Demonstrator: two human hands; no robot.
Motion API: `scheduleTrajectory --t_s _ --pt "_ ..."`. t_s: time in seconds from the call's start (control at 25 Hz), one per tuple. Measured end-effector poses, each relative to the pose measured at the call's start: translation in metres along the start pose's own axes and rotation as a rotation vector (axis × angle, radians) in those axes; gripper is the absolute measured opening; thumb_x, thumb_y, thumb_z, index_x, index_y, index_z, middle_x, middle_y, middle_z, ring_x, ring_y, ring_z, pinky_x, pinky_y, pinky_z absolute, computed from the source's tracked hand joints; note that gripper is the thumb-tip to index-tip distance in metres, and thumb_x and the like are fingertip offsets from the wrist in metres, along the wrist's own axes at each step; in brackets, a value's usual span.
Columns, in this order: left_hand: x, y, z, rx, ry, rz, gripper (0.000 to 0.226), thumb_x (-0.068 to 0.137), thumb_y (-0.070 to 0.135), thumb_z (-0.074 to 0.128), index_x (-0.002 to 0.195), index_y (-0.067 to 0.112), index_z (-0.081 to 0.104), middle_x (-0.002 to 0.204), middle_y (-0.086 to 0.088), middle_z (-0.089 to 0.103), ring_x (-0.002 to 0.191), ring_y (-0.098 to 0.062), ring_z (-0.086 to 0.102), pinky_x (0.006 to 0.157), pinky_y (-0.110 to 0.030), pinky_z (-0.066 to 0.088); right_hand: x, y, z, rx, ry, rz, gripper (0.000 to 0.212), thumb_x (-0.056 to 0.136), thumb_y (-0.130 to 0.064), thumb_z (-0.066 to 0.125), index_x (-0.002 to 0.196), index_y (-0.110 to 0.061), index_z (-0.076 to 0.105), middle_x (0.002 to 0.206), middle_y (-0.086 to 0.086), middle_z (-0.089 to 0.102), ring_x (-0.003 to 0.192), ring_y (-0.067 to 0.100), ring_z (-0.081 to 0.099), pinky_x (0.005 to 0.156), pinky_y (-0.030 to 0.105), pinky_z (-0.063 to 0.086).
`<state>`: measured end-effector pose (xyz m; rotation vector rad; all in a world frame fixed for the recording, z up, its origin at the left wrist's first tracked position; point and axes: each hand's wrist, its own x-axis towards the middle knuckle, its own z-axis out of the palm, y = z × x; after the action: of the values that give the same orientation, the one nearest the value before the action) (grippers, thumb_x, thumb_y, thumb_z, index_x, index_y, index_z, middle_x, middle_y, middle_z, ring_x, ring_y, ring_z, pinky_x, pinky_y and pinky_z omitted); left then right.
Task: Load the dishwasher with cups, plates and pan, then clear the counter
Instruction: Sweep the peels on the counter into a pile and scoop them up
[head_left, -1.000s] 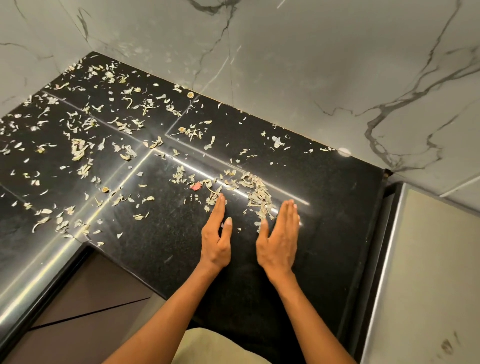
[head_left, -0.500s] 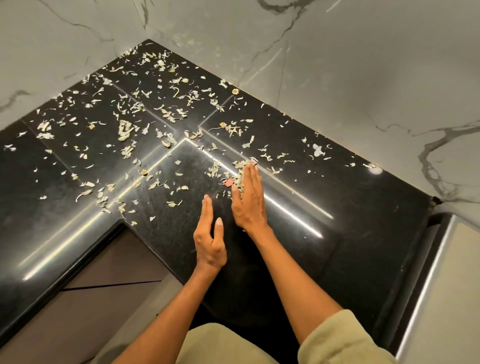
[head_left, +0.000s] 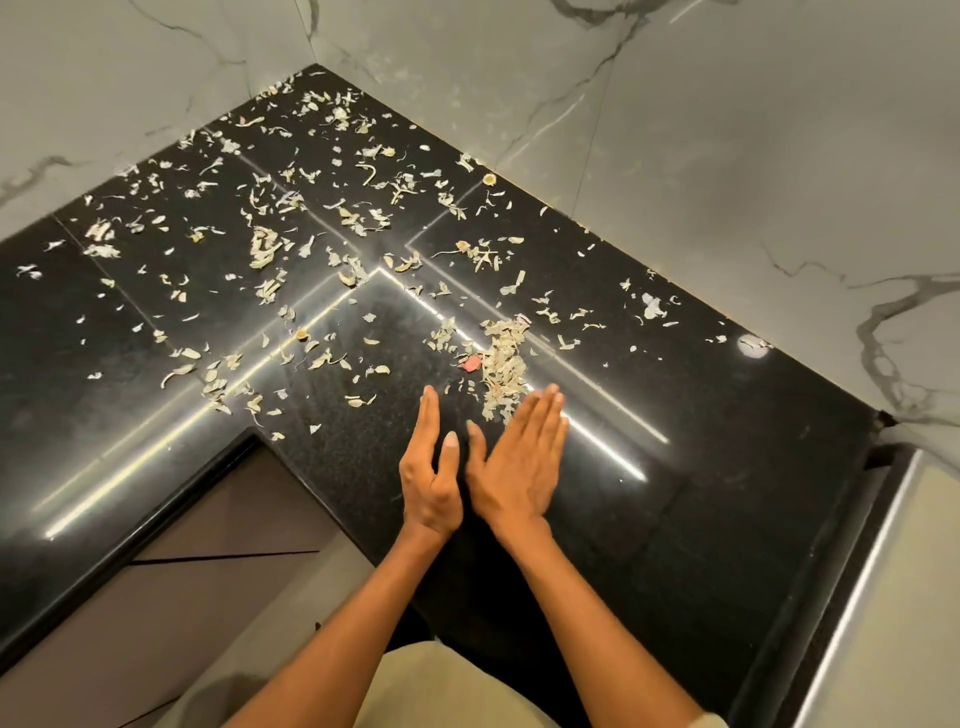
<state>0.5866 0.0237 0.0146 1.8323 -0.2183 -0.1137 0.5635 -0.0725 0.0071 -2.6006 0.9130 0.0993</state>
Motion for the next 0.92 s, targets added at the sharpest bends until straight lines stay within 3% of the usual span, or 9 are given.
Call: scheduleTrajectory --t_s 0.08,0.16,0.32,0.48,0.64,0.8,0.92 --pt "0.001 -0.001 -0.005 -0.059 0.007 -0.035 0.056 0.099 0.02 0.042 0.153 0.007 0.032 0.159 -0.001 0.032 0.148 -0.009 0.028 0.122 -0.037 0.025 0.023 -0.03 0.004 0.021 -0.046 -0.039 0.093 0.096 -0.068 0.005 0.156 0.001 -0.011 0.163 0.021 -0.019 0.151 0.03 -0.024 0.125 0.046 -0.006" --pt "0.003 -0.004 -0.013 -0.081 0.005 -0.042 0.056 0.1 0.024 0.042 0.153 0.009 0.032 0.159 0.001 0.034 0.147 -0.01 0.03 0.121 -0.042 0.028 0.045 -0.051 0.005 0.104 -0.084 -0.137 0.089 0.099 -0.065 0.01 0.156 -0.002 -0.014 0.164 0.017 -0.021 0.151 0.026 -0.025 0.125 0.044 -0.009" --pt "0.004 -0.008 -0.021 -0.049 -0.02 -0.023 0.057 0.1 0.026 0.041 0.154 0.009 0.031 0.16 0.001 0.031 0.148 -0.01 0.026 0.122 -0.043 0.025 0.057 -0.044 -0.003 0.417 -0.041 -0.323 0.07 0.106 -0.048 0.028 0.161 -0.012 0.003 0.169 0.004 -0.003 0.154 0.011 -0.011 0.127 0.037 -0.001" --pt "0.001 -0.006 -0.008 0.057 -0.031 0.017 0.058 0.101 0.026 0.038 0.155 0.01 0.025 0.163 -0.001 0.024 0.151 -0.009 0.017 0.124 -0.04 0.02 0.033 0.019 -0.019 0.446 0.177 -0.204 0.065 0.104 -0.041 0.032 0.16 -0.01 0.017 0.167 0.004 0.013 0.155 0.011 0.004 0.127 0.037 0.005" --pt "0.0 -0.005 0.013 0.193 0.002 0.013 0.064 0.101 0.039 0.03 0.157 0.013 0.016 0.166 0.001 0.014 0.152 -0.007 0.008 0.125 -0.04 0.011 0.017 0.101 -0.035 0.178 0.332 0.028 0.072 0.102 -0.043 0.033 0.158 -0.002 0.017 0.167 0.013 0.013 0.156 0.022 0.006 0.127 0.041 0.004" --pt "0.004 -0.005 0.027 0.275 0.036 -0.009 0.064 0.1 0.032 0.032 0.158 0.012 0.011 0.166 -0.001 0.009 0.153 -0.008 0.003 0.126 -0.038 0.005 0.016 0.117 -0.034 -0.051 0.226 0.262 0.087 0.098 -0.059 0.023 0.158 0.003 0.005 0.166 0.022 0.003 0.155 0.033 0.0 0.126 0.047 0.005" --pt "0.012 0.0 0.038 0.296 0.049 -0.026 0.067 0.099 0.038 0.028 0.158 0.009 0.012 0.166 -0.003 0.009 0.153 -0.01 0.003 0.126 -0.036 0.004 0.037 0.079 -0.028 -0.039 0.144 0.179 0.09 0.098 -0.063 0.013 0.158 0.002 0.001 0.166 0.021 -0.004 0.155 0.033 -0.005 0.126 0.045 0.0"
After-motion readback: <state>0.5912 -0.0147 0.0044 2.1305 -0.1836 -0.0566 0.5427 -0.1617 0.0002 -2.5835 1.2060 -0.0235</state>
